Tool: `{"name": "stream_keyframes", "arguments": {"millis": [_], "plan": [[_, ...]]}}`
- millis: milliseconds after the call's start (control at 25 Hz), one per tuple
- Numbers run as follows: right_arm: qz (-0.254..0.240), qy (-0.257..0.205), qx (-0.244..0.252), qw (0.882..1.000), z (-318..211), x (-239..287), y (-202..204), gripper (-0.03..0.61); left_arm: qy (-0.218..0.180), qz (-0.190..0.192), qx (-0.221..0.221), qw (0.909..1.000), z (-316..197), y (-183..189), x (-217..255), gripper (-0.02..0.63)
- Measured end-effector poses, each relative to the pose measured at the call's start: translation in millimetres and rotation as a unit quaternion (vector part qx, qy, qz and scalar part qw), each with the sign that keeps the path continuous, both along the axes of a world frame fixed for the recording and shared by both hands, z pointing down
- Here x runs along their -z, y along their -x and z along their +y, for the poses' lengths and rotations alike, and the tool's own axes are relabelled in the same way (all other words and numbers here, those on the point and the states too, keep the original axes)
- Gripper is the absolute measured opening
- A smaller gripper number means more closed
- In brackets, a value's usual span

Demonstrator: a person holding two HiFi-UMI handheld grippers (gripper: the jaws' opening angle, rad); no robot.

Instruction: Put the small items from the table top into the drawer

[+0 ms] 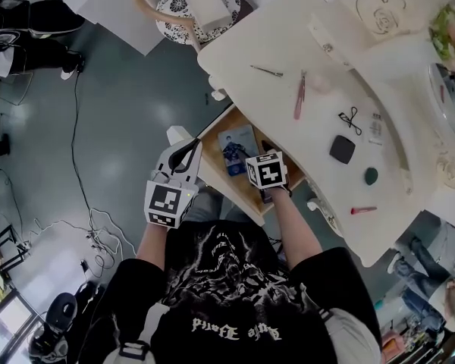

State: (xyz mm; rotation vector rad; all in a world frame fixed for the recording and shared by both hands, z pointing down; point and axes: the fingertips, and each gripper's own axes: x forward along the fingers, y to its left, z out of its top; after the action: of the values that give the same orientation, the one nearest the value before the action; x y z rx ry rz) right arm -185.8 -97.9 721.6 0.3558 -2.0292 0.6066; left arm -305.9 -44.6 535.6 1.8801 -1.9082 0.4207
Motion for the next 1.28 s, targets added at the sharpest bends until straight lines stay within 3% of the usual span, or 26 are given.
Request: {"name": "stream_keyframes", "arguments": {"millis": [560, 1280], "plan": [[-0.065, -0.005, 0.028, 0.997, 19, 55, 2, 0.324, -0.02, 0.003, -0.01, 0.9997, -2, -25, 10, 0.015], [-0.144, -0.117, -0.025, 0.982, 16, 154, -47, 0.305, -0.046, 0.032, -0.036, 0.9978, -3, -71, 20, 0.015]]}}
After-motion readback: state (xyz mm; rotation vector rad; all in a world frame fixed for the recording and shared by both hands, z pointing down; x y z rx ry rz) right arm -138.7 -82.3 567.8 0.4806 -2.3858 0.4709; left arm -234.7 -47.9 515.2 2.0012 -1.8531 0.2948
